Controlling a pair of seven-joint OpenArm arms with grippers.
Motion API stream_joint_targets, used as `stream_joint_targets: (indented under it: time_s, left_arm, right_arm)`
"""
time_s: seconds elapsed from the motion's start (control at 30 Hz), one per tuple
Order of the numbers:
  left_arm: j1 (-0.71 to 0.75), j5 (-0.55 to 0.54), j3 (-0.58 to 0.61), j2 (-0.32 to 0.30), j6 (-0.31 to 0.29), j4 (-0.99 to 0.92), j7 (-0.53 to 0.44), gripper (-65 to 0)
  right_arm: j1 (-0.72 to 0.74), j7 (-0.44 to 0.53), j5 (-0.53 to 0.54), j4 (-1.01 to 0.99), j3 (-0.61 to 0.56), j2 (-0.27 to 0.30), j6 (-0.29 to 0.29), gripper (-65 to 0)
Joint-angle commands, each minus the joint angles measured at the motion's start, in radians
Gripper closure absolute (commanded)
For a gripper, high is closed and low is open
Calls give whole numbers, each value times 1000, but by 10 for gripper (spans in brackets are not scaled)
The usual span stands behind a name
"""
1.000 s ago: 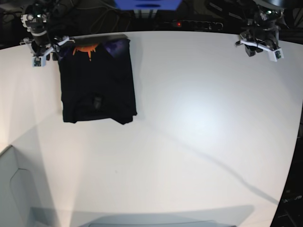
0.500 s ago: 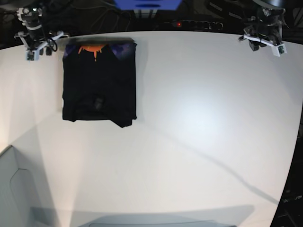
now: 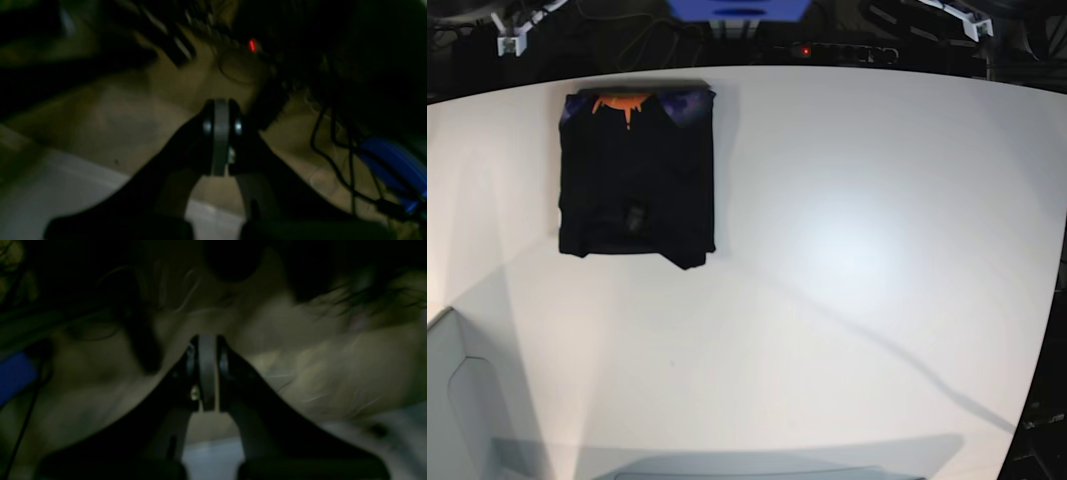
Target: Fold the T-shirt properly
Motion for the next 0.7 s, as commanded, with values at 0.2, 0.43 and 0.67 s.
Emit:
stream_joint_targets:
  time_s: [0.2, 0.43, 0.67]
  left_arm:
    - [-270, 0, 155, -17, 3, -507, -107, 0]
    - [-601, 151, 420, -27, 8, -1222, -572, 0]
    - [-784, 152, 512, 26, 11, -1578, -773, 0]
  right_arm:
    - [132, 232, -50, -566, -163, 121, 6, 0]
    - [259, 640, -72, -1004, -422, 194, -43, 0]
    - [443, 950, -72, -1423, -750, 227, -545, 0]
